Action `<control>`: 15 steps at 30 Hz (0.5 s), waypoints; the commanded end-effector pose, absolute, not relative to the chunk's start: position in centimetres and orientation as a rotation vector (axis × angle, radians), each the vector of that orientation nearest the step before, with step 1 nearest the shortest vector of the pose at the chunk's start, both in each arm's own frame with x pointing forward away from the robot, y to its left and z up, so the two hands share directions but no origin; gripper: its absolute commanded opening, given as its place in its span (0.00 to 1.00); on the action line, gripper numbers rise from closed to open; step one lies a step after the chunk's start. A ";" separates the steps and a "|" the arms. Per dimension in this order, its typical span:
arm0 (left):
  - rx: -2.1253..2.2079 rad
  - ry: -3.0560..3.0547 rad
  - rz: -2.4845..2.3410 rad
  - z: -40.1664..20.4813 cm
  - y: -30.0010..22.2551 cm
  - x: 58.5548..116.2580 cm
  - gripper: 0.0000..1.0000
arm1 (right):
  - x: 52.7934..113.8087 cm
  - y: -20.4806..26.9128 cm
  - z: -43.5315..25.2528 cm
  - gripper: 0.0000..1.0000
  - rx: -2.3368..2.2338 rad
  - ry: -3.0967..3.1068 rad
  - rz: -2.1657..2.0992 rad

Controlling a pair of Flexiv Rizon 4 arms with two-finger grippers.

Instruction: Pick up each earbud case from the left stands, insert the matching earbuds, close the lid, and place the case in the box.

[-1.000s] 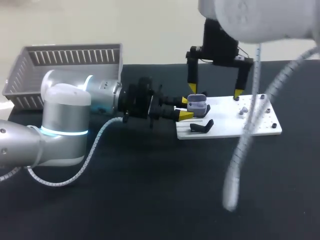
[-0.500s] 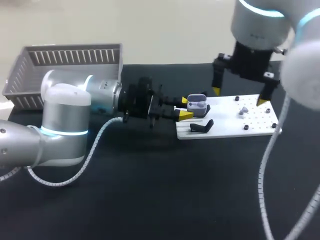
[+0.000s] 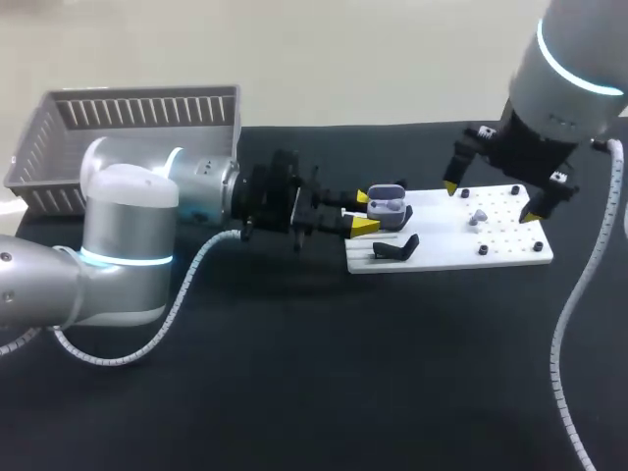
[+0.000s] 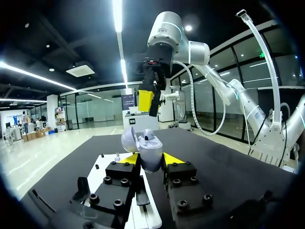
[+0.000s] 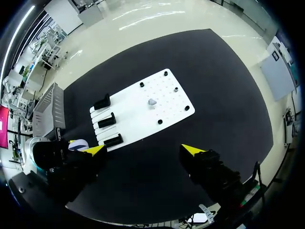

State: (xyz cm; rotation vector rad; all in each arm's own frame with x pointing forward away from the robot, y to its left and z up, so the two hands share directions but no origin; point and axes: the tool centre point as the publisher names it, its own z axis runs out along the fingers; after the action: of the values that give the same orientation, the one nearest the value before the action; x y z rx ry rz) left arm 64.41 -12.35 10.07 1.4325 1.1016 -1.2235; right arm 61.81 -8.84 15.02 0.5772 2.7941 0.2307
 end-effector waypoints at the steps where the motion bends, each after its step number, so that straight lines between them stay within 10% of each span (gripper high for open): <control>1: 1.429 1.101 -1.219 10.0 -12.4 64.3 0.00 | 61.6 -9.0 14.9 1.00 0.575 2.787 0.242; 15: 1.429 1.101 -1.219 10.0 -12.4 64.3 0.00 | 62.9 -10.0 13.3 1.00 0.525 2.848 0.268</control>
State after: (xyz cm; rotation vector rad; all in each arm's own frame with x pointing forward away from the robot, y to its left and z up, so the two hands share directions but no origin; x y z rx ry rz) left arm 64.41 -12.35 10.07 1.4325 1.1016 -1.2234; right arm 61.64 -9.43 14.21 0.5416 2.8166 0.2367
